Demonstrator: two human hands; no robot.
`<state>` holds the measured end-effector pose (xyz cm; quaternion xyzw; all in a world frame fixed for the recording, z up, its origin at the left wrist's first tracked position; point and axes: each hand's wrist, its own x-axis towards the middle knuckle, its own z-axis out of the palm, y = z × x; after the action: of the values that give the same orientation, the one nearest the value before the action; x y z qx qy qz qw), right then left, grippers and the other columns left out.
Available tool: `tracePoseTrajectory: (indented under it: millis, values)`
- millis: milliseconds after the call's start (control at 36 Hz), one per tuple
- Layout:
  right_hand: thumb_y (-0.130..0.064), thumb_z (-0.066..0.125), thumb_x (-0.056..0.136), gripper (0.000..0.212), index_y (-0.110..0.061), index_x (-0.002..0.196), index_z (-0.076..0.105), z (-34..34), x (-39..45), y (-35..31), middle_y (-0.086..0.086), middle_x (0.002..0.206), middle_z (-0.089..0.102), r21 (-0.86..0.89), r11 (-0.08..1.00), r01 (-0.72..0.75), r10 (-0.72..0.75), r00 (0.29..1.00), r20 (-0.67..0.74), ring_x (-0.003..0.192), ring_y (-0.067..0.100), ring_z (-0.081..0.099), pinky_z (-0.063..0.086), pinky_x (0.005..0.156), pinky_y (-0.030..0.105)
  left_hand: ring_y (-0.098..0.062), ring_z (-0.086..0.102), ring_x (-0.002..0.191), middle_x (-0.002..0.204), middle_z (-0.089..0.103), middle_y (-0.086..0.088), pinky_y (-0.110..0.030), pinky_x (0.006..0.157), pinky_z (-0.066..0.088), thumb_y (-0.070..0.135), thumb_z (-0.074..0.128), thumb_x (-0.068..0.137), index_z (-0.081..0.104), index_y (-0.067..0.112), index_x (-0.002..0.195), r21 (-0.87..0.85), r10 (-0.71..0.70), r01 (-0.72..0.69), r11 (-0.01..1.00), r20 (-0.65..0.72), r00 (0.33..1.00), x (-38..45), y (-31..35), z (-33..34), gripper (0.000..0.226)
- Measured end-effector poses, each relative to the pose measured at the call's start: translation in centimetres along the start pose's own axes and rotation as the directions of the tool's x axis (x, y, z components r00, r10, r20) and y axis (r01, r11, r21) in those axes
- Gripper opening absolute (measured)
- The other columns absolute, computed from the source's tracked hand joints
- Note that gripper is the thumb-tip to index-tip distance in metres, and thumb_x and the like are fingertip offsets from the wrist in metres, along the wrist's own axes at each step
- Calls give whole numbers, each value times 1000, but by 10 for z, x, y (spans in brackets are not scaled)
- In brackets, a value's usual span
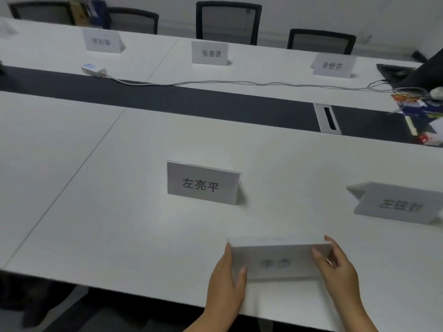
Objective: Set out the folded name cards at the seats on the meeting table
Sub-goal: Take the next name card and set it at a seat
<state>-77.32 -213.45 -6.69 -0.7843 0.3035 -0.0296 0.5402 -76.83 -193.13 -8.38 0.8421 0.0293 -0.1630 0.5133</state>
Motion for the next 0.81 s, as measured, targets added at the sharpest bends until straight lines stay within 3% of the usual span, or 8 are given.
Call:
tracePoseTrajectory:
  millis: [83, 167, 306, 417, 528, 611, 722, 806]
  values:
    - [-8, 60, 82, 42, -9, 123, 51, -3, 3, 2, 15, 125, 56, -16, 999, 34, -34, 999, 0, 101, 18, 51, 34, 88, 29, -12, 29, 133, 147, 28, 0, -11, 100, 21, 24, 42, 92, -2, 16, 140, 20, -22, 22, 1000, -23, 999, -1, 5, 5, 66]
    - [-9, 60, 82, 42, -11, 123, 51, -3, 6, 7, 17, 124, 57, -8, 999, 41, -41, 999, 3, 110, 25, 53, 36, 89, 30, -15, 31, 133, 147, 28, -2, -20, 106, 25, 24, 42, 92, -4, 17, 140, 24, -52, 53, 998, -33, 998, -3, 8, 9, 67]
    - [-10, 61, 82, 46, -10, 126, 50, -3, 6, 10, 16, 128, 54, 72, 997, 21, -22, 1000, 5, 120, 24, 49, 36, 95, 28, -12, 33, 131, 145, 33, -1, -12, 100, 23, 20, 41, 92, 5, 19, 140, -12, -81, 80, 997, -93, 992, -4, 11, 12, 60]
    - [-8, 65, 78, 46, -10, 123, 53, 4, 7, 10, 20, 127, 55, 108, 994, 11, -10, 1000, -15, 116, 25, 52, 40, 73, -1, -12, 36, 129, 142, 38, -1, -10, 97, 24, 17, 44, 91, 17, 16, 139, -45, -97, 90, 995, -182, 978, -7, 12, 6, 56]
    - [-6, 67, 76, 46, -9, 120, 56, 22, -7, -10, 23, 122, 58, 137, 989, 54, -52, 999, -13, 108, 21, 54, 42, 87, 11, -6, 40, 120, 130, 45, 5, -10, 94, 28, 15, 47, 90, 29, 17, 136, -113, -111, 78, 991, -323, 940, -18, 10, -18, 50]
    - [-5, 67, 75, 44, -8, 118, 57, 44, -27, -33, 20, 116, 61, 147, 984, 99, -100, 995, -1, 99, 17, 54, 34, 66, -9, -2, 42, 112, 118, 47, 12, -2, 86, 31, 14, 52, 87, 39, 17, 131, -169, -120, 50, 984, -442, 889, -32, 4, -48, 47]
    - [-4, 67, 76, 44, -10, 118, 58, 78, -67, -67, 12, 107, 61, 156, 975, 157, -171, 981, 87, 94, 14, 55, 38, 67, -5, 6, 56, 96, 111, 59, 12, -12, 85, 44, 18, 62, 80, 51, 17, 123, -258, -161, -3, 966, -613, 774, -60, -11, -98, 44]
    - [-4, 67, 75, 43, -14, 116, 60, 121, -108, -87, 7, 104, 60, 155, 967, 200, -226, 959, 170, 77, -11, 58, 36, 65, -8, 23, 53, 79, 98, 57, 23, -6, 76, 42, 17, 62, 80, 49, 26, 119, -281, -180, -50, 959, -733, 656, -91, -34, -146, 42]
